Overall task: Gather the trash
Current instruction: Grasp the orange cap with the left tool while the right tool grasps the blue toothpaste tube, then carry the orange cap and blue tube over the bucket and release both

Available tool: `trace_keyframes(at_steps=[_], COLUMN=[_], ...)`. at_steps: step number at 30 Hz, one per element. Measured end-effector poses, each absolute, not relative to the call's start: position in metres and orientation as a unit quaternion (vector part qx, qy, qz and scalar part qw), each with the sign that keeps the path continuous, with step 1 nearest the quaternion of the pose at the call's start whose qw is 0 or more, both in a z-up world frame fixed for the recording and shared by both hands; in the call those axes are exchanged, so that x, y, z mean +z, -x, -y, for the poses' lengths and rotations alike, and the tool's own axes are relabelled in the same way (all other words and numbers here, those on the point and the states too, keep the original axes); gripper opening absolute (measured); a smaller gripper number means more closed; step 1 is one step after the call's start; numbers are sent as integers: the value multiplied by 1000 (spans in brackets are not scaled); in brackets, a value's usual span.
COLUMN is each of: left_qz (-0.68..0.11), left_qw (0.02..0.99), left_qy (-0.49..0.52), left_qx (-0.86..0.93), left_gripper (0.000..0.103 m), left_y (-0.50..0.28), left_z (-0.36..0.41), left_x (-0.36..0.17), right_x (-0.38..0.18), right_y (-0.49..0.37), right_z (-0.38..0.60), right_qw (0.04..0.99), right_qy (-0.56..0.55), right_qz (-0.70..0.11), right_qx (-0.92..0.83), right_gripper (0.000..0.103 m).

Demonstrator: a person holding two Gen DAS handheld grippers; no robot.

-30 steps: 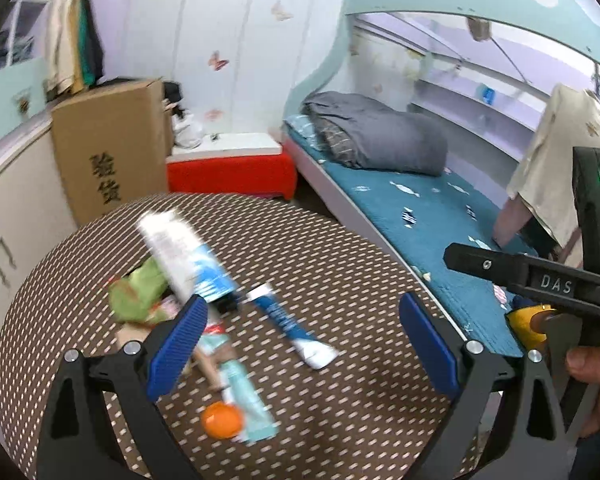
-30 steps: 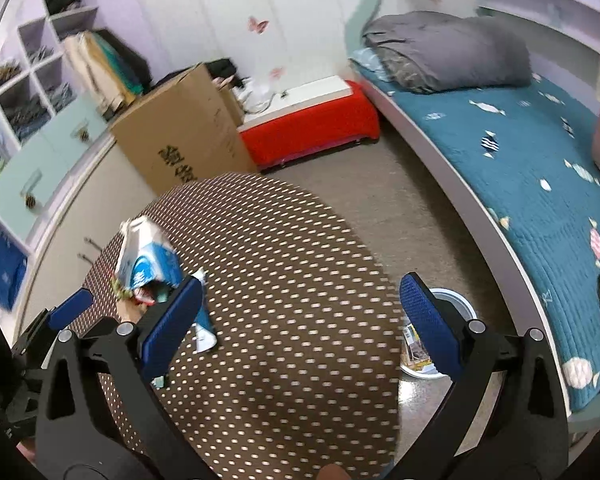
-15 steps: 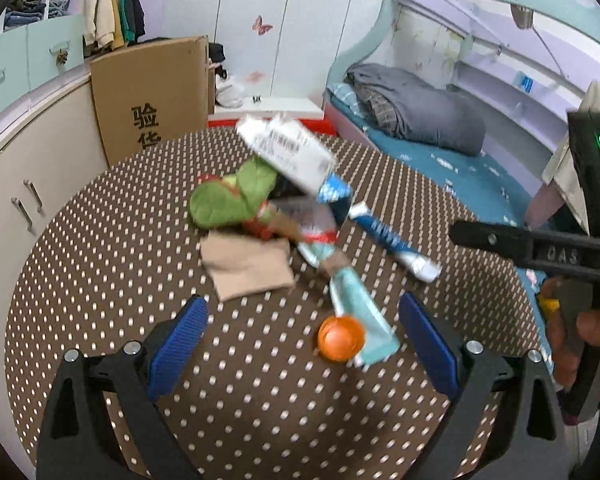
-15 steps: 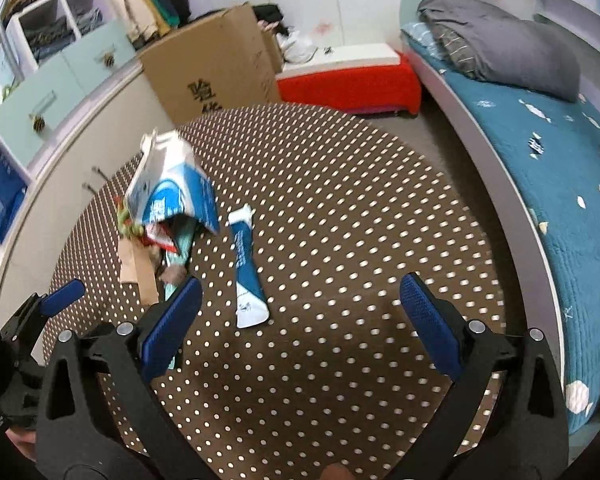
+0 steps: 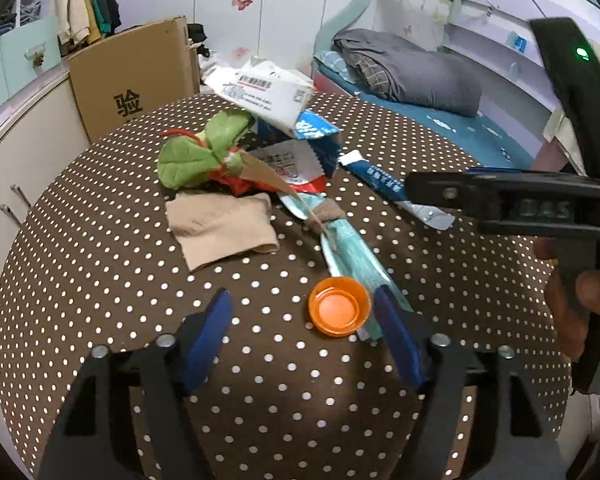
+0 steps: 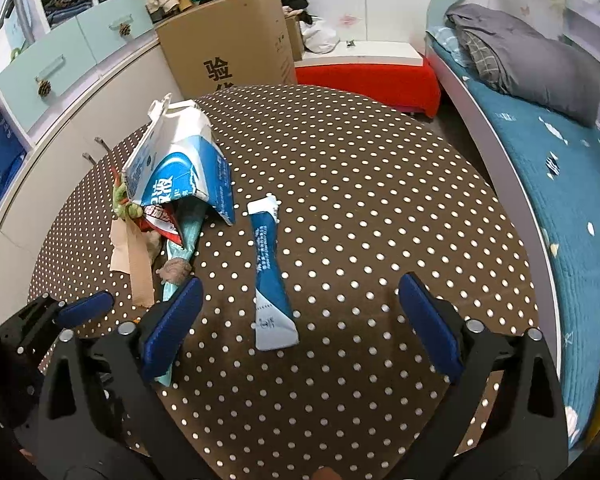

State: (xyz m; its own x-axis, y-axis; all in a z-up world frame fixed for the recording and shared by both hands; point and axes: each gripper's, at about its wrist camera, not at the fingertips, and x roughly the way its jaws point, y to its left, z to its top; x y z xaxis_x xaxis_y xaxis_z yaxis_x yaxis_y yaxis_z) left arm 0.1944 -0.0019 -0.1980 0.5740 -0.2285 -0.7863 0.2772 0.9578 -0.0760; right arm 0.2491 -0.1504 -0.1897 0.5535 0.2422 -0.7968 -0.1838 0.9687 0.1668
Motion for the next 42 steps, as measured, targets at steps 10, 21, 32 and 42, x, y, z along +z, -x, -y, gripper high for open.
trace_keyframes(at_steps=[10, 21, 32, 42], left_qz=[-441, -418, -375, -357], left_qw=[884, 897, 906, 897], left_qy=[-21, 4, -11, -11], left_qx=[-152, -145, -195, -261], left_gripper=[29, 29, 29, 29], left_y=[-188, -173, -186, -217], left_z=[7, 0, 61, 154], left_x=[-193, -167, -115, -87], right_x=[-201, -175, -120, -97], right_y=[-264, -235, -209, -174], right_z=[113, 167, 259, 366], right_qw=[877, 886, 916, 933], right_qy=[41, -32, -101, -162], right_qz=[-457, -435, -365, -313], right_qx=[142, 154, 131, 67], right_gripper=[16, 14, 14, 14])
